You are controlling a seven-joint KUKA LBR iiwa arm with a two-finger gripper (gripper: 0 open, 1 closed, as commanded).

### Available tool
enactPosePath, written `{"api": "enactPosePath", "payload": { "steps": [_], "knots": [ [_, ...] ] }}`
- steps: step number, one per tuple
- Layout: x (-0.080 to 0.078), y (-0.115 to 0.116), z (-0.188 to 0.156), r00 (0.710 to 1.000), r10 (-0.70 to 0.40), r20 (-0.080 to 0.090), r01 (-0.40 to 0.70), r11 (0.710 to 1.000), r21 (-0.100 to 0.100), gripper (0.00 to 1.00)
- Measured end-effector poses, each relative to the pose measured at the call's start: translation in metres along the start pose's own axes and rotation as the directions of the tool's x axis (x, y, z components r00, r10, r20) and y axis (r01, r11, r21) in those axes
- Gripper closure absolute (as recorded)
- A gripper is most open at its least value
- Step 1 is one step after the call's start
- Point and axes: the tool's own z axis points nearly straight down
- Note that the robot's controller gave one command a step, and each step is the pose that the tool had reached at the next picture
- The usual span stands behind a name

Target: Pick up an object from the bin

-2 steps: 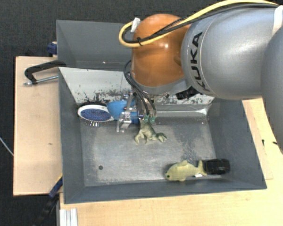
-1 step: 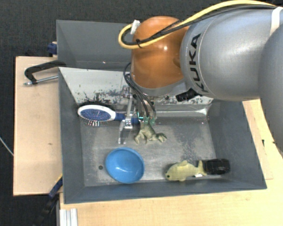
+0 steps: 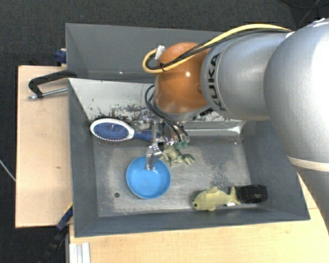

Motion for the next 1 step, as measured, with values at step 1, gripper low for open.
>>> {"api": "enactPosePath", "payload": {
  "steps": [1],
  "knots": [
    [-0.0004,0.0019,0.0010,1.000,0.001,0.001,-0.001,1.000,-0.004,1.00]
  ]
}}
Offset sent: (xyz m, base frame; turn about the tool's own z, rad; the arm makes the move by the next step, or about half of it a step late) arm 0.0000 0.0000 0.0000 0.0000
